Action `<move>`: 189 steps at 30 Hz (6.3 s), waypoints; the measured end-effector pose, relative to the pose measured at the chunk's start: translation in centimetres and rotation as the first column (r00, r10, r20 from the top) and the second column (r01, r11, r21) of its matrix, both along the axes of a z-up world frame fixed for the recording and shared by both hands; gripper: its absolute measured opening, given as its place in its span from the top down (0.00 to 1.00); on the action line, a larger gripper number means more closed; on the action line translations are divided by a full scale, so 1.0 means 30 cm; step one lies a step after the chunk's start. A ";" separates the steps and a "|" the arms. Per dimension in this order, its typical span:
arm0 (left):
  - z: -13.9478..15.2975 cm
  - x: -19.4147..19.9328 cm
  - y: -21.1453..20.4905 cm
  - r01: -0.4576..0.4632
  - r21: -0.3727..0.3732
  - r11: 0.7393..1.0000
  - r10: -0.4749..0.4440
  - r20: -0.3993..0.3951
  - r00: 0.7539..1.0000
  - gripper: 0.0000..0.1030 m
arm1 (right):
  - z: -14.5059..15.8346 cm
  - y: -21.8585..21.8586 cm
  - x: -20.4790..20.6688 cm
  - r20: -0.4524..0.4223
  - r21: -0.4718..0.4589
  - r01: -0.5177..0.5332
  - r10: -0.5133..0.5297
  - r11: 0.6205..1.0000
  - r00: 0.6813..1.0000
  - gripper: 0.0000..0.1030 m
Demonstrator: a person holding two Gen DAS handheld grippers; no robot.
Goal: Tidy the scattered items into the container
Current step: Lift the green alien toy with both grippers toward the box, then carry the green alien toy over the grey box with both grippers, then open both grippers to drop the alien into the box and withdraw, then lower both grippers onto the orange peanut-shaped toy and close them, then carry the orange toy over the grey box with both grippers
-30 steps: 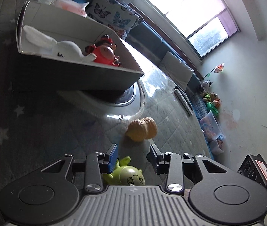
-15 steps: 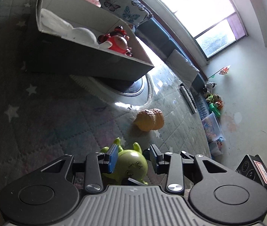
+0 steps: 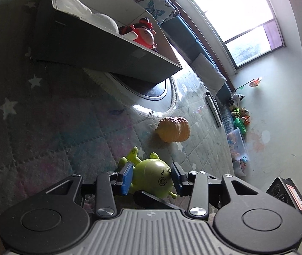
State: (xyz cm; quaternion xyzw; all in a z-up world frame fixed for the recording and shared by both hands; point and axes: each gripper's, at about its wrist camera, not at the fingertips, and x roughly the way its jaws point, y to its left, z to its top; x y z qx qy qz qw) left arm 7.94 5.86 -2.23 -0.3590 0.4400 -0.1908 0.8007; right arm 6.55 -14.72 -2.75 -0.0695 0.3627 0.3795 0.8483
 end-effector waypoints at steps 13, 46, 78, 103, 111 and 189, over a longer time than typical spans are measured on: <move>0.111 0.030 0.038 -0.018 -0.001 1.000 0.018 0.115 0.993 0.58 | 0.108 0.031 0.045 0.090 0.014 -0.014 0.013 1.000 0.996 0.53; 0.132 0.396 0.281 -0.180 0.128 0.975 0.148 0.230 0.962 0.61 | 0.080 0.338 0.538 0.089 0.086 -0.023 0.015 0.996 0.996 0.52; 0.180 0.344 0.275 -0.204 0.196 0.959 0.153 0.248 0.957 0.62 | 0.097 0.376 0.543 0.013 0.047 -0.073 0.072 0.996 0.997 0.48; 0.243 0.253 0.195 -0.186 0.213 0.959 0.118 0.298 0.947 0.62 | 0.179 0.220 0.389 0.112 0.072 -0.007 -0.001 0.997 0.994 0.36; 0.225 0.192 0.089 -0.122 0.213 0.969 0.056 0.292 0.955 0.62 | 0.154 0.064 0.253 0.160 0.040 0.070 -0.075 0.997 0.984 0.25; 0.175 0.374 0.188 -0.153 0.167 0.974 0.111 0.237 0.965 0.63 | 0.102 0.277 0.475 0.232 0.018 0.057 -0.059 0.998 0.971 0.32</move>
